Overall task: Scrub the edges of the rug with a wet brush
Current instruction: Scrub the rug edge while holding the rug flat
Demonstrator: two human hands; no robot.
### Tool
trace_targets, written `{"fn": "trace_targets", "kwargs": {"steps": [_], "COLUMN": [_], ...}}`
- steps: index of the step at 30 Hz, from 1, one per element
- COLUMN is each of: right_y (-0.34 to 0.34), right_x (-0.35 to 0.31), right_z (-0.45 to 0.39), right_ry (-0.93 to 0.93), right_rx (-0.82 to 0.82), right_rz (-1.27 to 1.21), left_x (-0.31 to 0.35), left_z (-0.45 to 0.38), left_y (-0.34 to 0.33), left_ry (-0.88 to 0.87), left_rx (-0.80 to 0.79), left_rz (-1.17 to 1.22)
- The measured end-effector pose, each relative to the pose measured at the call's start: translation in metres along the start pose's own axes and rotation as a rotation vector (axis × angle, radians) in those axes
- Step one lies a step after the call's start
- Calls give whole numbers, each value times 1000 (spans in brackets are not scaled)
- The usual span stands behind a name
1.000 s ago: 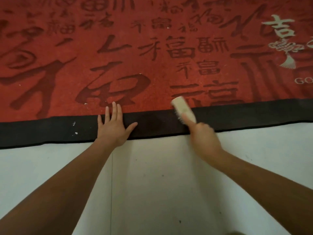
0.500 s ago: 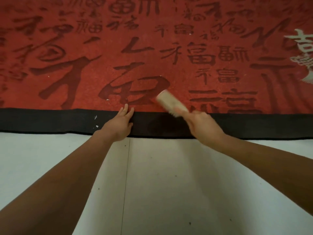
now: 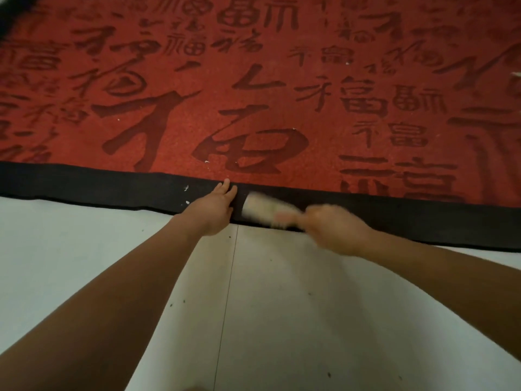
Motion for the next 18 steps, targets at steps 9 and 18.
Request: {"fn": "trace_targets", "kwargs": {"steps": [9, 18], "right_y": [11, 23], "right_x": [9, 20], "right_z": [17, 33], "right_ry": [-27, -289], "right_rx": [87, 275], "right_rz": [-134, -202], "left_x": [20, 65], "left_z": [-7, -24], "left_y": [13, -5], "left_ry": [23, -251], "left_rx": [148, 79], "left_rz": [61, 35]}}
Point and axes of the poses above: each hand's wrist, its own z-axis away from the middle knuckle, its own y-axis out of the back of the hand, x = y × z, the point moved 4 cm from there along -z, towards the middle knuckle, and after that the axes turned 8 degrees about y, right-handed, at the moved point
